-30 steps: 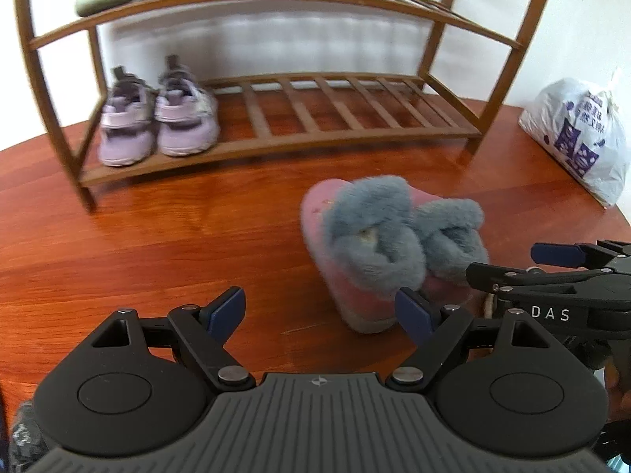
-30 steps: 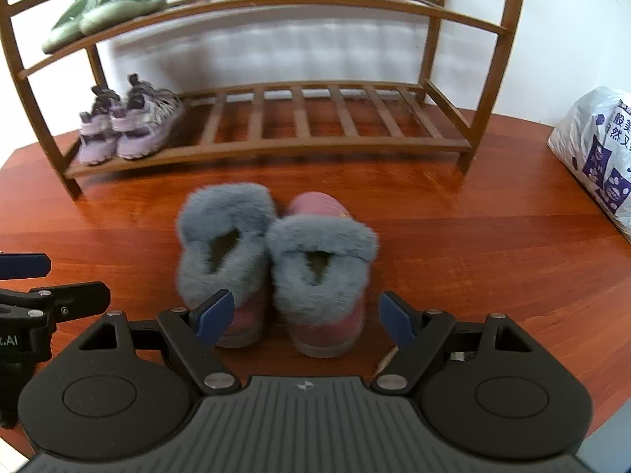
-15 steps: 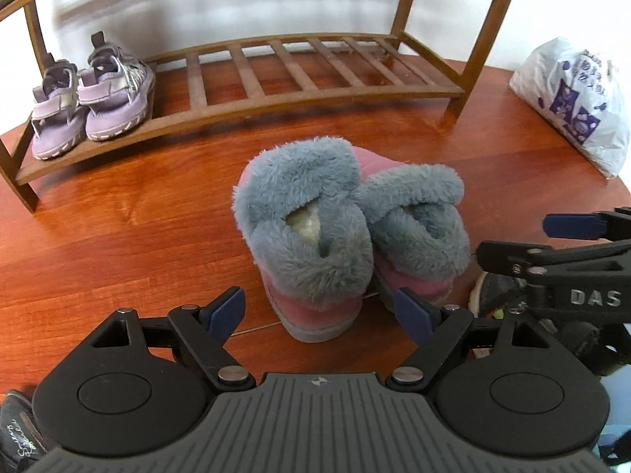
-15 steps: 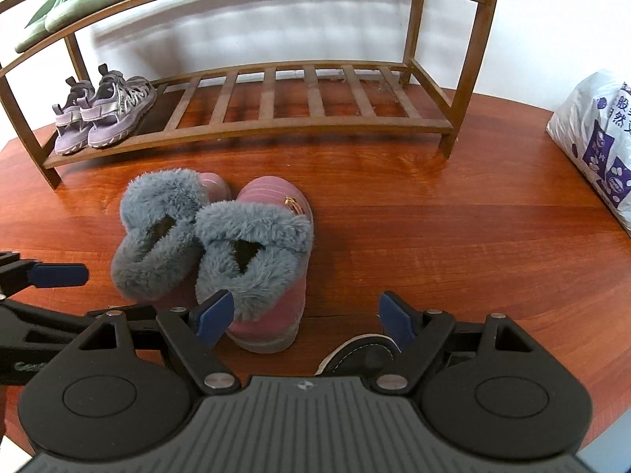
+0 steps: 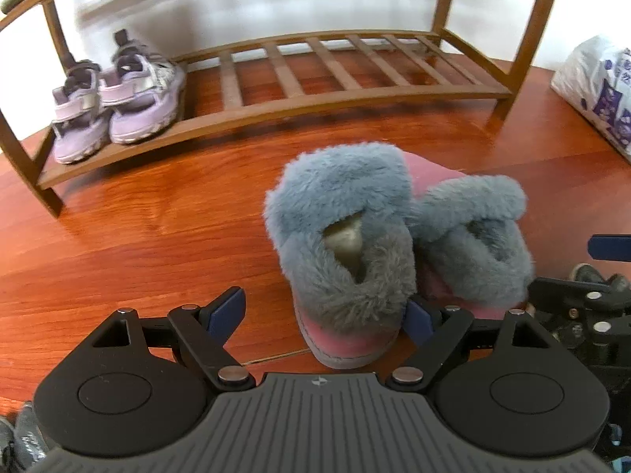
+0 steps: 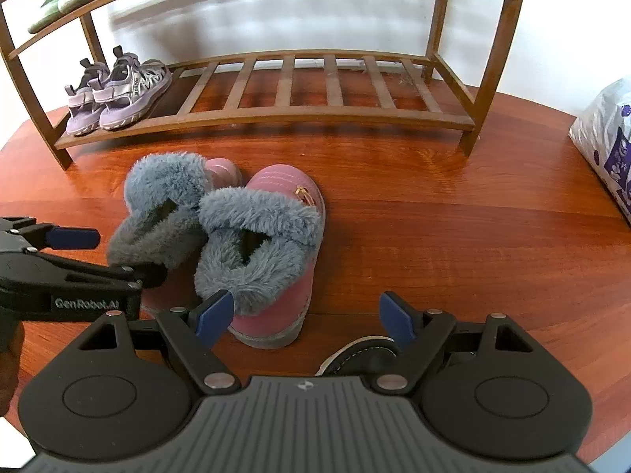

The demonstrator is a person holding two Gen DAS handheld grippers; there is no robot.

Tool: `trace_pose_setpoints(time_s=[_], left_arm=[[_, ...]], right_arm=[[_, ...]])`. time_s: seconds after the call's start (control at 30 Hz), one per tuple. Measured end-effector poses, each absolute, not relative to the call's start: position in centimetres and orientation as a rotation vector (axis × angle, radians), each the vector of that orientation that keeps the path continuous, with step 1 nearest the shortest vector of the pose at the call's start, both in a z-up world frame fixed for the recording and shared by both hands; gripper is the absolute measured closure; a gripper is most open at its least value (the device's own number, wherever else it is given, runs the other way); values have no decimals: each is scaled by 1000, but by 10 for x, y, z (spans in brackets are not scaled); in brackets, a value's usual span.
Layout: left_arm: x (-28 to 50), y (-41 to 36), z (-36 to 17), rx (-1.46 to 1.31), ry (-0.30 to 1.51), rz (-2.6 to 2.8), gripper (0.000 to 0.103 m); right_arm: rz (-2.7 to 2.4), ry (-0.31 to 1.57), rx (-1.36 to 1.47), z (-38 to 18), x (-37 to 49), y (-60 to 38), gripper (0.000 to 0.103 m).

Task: Organize scattered shoes
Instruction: 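Close the left tool on one pink fur boot while the right tool grasps the other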

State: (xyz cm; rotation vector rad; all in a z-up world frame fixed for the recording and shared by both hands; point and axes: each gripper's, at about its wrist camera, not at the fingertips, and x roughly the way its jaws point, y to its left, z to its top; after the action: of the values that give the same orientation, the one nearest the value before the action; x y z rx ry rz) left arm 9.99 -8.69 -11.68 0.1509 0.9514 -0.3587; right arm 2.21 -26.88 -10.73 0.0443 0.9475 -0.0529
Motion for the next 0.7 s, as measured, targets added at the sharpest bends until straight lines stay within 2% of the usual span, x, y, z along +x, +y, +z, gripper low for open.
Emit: trace_pose_setpoints(time_s=[0.7], left_arm=[[122, -73, -121, 160, 1012, -380, 19]], right_arm=[[-19, 964, 42, -138, 64, -252, 12]])
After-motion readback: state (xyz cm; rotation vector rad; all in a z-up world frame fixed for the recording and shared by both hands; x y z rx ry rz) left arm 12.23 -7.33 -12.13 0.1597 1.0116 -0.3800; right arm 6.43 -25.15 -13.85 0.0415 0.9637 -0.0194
